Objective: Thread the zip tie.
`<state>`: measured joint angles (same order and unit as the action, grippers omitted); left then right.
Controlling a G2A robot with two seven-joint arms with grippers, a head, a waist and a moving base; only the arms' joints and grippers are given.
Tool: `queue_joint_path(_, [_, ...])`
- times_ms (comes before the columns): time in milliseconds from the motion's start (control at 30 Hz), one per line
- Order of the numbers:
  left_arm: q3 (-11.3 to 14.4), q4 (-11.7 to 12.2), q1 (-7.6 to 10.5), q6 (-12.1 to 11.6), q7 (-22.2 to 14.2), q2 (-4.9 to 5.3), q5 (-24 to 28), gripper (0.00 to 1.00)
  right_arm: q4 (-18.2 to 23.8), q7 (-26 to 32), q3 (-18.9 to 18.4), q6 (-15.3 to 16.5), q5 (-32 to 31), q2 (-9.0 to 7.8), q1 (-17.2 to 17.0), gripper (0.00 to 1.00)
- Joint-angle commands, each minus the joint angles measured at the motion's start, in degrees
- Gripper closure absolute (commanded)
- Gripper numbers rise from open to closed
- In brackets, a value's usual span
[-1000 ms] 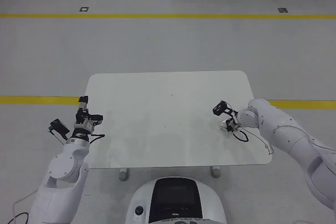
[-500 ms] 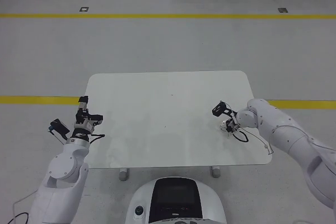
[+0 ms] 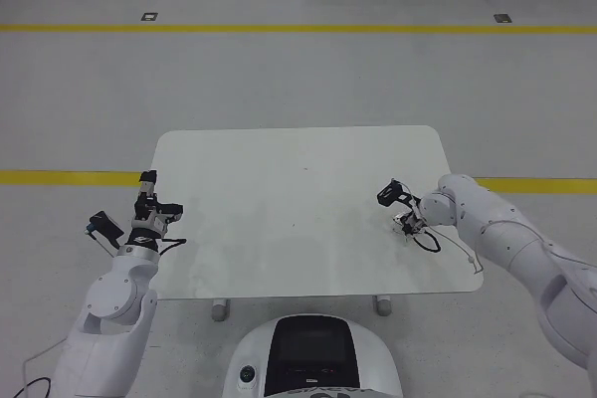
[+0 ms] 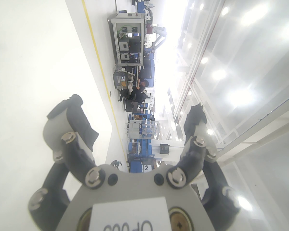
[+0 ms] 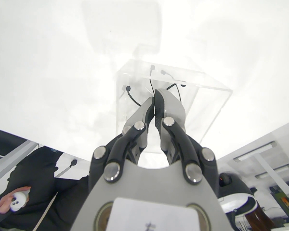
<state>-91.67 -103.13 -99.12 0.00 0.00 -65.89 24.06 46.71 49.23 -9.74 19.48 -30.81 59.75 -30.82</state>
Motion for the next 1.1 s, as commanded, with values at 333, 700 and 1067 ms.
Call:
queue_joint_path(333, [0.0,0.0,0.0,0.0,0.0,0.0,0.0,0.0,1.34,-1.09,0.0,0.0,-0.74,-1.35,1.27,1.0])
queue_joint_path(700, [0.0,0.0,0.0,0.0,0.0,0.0,0.0,0.0,8.13,-4.4,-0.55,0.0,2.27,-6.84,2.0,1.0])
queue_joint_path(1067, [0.0,0.0,0.0,0.0,0.0,0.0,0.0,0.0,20.51,-11.6,-0.59,0.0,10.68,-16.44,1.03,1.0])
